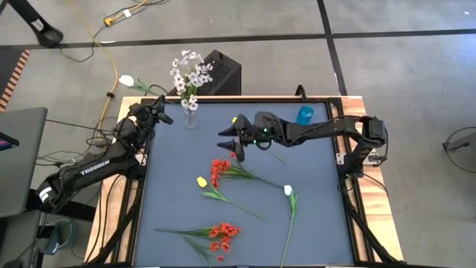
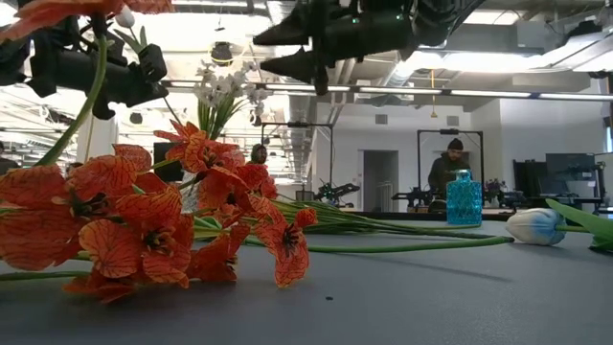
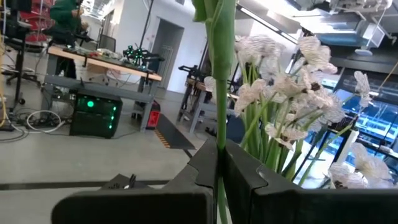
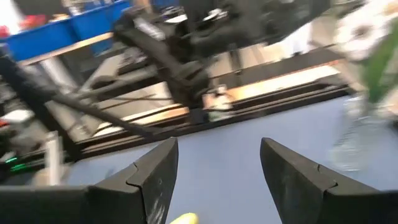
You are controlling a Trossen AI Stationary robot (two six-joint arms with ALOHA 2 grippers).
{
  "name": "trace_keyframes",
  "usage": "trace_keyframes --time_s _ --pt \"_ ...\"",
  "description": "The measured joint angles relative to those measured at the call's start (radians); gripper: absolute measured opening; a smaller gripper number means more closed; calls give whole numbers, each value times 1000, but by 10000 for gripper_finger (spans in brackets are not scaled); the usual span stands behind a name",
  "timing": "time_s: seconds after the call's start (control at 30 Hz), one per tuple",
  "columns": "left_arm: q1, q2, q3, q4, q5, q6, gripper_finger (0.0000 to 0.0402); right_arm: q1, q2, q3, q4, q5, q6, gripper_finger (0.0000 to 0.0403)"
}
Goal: Sort flowers into vase by color
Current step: Put the top white tulip flower into the transparent vase
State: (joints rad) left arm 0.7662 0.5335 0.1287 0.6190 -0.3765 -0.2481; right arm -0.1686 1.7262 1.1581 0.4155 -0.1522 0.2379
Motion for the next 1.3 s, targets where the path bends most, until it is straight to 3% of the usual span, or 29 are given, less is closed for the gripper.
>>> trace_keyframes --time_s 0.13,0.3,0.57,0.77,1.0,1.3 --pt "0 0 0 -1 6 -9 0 -71 78 45 -13 -37 21 255" --pt "-4 0 0 -7 7 -24 0 -121 283 256 -52 -101 3 255" --pt "-5 -19 0 -57 15 -49 0 -192 546 665 -275 -30 -51 255" --pt "-5 -64 0 -100 14 -50 0 -224 656 868 -478 6 -89 255" --pt "-5 -139 0 -161 13 -57 0 -233 737 958 -512 -2 -101 255" --pt "-5 -208 0 -236 28 -75 0 -207 736 963 -476 -28 -218 255"
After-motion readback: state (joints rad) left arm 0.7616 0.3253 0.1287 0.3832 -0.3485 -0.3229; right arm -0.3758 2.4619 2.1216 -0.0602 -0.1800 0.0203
